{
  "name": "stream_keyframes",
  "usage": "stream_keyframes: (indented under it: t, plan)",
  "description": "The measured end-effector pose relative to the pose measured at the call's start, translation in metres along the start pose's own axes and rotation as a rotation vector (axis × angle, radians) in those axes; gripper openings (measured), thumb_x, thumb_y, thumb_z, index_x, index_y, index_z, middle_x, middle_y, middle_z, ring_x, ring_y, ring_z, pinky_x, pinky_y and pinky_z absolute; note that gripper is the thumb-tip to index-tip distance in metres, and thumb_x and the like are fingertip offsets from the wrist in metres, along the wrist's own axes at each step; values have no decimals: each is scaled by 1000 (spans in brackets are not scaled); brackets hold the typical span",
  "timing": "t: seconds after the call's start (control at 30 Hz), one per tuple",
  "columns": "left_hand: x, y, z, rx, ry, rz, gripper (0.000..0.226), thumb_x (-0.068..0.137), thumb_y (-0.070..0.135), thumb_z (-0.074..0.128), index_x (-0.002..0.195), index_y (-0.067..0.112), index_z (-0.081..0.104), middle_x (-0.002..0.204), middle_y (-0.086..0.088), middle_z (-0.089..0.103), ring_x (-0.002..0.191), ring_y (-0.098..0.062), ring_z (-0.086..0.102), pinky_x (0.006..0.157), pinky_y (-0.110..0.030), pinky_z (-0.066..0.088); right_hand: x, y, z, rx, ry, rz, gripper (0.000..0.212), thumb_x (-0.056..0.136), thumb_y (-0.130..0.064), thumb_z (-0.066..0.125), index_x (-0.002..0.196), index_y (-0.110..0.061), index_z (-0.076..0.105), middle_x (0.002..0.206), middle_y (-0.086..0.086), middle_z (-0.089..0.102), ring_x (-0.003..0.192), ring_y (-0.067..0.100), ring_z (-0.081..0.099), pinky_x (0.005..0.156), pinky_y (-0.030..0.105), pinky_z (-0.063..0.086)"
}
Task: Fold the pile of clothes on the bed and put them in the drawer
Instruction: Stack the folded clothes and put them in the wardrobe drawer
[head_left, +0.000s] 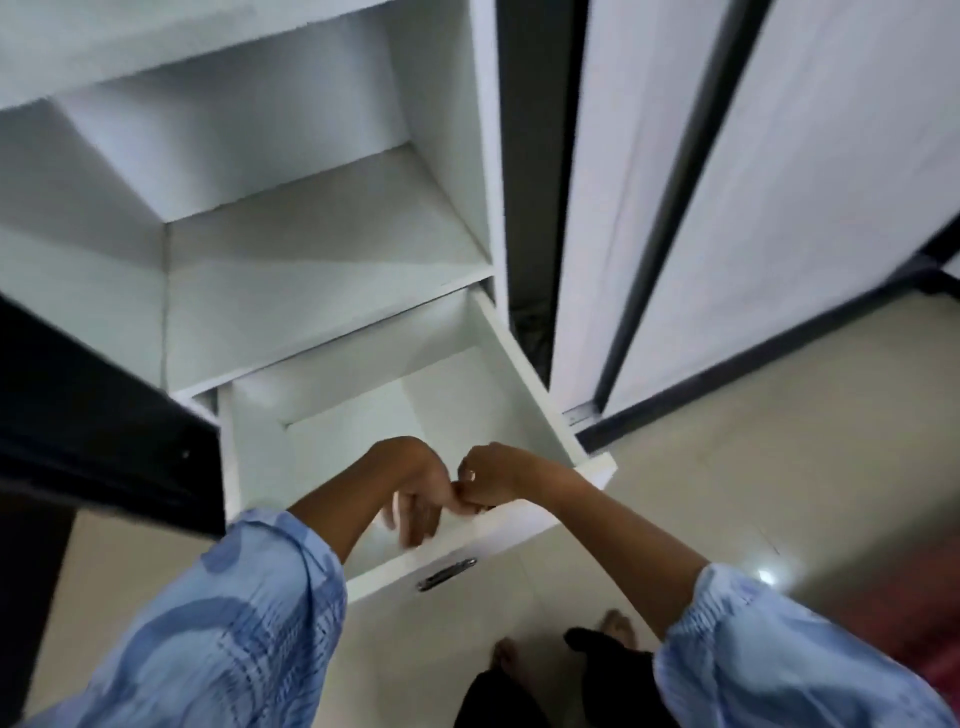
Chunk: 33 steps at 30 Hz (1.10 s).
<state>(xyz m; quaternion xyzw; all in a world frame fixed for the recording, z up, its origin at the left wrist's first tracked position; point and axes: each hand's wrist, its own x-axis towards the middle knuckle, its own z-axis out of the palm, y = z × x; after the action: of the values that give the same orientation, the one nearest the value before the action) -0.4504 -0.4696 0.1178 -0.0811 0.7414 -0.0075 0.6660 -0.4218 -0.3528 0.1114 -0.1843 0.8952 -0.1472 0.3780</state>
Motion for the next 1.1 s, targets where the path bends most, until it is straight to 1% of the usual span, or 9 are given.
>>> stream_keyframes:
  t: [0.07, 0.13, 0.2, 0.37, 0.47, 0.53, 0.77, 0.97, 1.1]
  plan:
    - [-10, 34, -12, 51, 209, 186, 36, 98, 40, 46, 106, 7, 60, 113, -11, 67, 94, -22, 66, 81, -30, 49, -12, 22, -14, 155, 150, 43, 30, 95, -16, 45, 109, 0, 65, 110, 18, 66, 102, 35, 62, 79, 33, 45]
    - [-20, 73, -19, 187, 490, 337, 46, 97, 42, 46, 122, 5, 57, 126, -16, 61, 111, -30, 60, 91, -34, 46, -35, 59, -24, 330, 335, 117, 30, 91, -3, 45, 114, -4, 64, 114, 17, 65, 105, 35, 61, 87, 37, 49]
    - [-29, 116, -22, 270, 619, 430, 55, 97, 48, 44, 129, 5, 54, 132, -17, 56, 119, -32, 53, 91, -34, 42, -70, 106, -28, 486, 549, 228, 40, 86, 5, 44, 116, -10, 65, 116, 14, 65, 103, 31, 62, 87, 35, 51]
    - [-45, 203, 1, 637, 600, 518, 54, 96, 50, 44, 126, 5, 53, 127, -10, 58, 118, -29, 52, 97, -37, 43, -155, 175, -1, 582, 758, 471, 64, 77, 15, 35, 131, -14, 54, 135, 11, 56, 124, 26, 51, 101, 30, 41]
    - [-56, 247, 37, 851, 606, 612, 54, 95, 51, 44, 131, 11, 50, 134, -8, 54, 121, -28, 51, 101, -41, 42, -194, 183, 32, 641, 798, 606, 66, 77, 17, 34, 133, -13, 52, 144, 7, 48, 133, 23, 43, 106, 25, 33]
    - [-69, 268, 68, 990, 618, 697, 52, 97, 47, 44, 135, 10, 48, 135, -10, 53, 122, -27, 51, 99, -35, 42, -212, 177, 58, 701, 811, 683, 64, 78, 16, 34, 132, -11, 53, 143, 7, 48, 133, 23, 43, 105, 25, 32]
    - [-89, 267, 158, 1416, 631, 915, 46, 97, 44, 46, 119, 6, 59, 123, -15, 62, 111, -33, 58, 86, -33, 45, -255, 92, 151, 892, 1020, 943, 49, 77, 8, 40, 119, -7, 61, 126, 13, 61, 120, 27, 54, 102, 29, 39]
    - [-95, 239, 225, 1618, 550, 918, 61, 98, 49, 42, 128, -3, 53, 137, -18, 52, 124, -31, 51, 97, -34, 41, -279, -4, 231, 1002, 1050, 1157, 36, 85, 1, 43, 114, -2, 64, 122, 17, 59, 118, 29, 52, 104, 30, 35]
    - [-103, 227, 291, 1673, 521, 1101, 60, 96, 45, 49, 135, 0, 46, 140, -18, 50, 128, -31, 48, 102, -33, 39, -309, -47, 284, 1101, 1075, 1340, 34, 86, -4, 46, 113, -8, 67, 120, 15, 63, 116, 30, 55, 102, 31, 39]
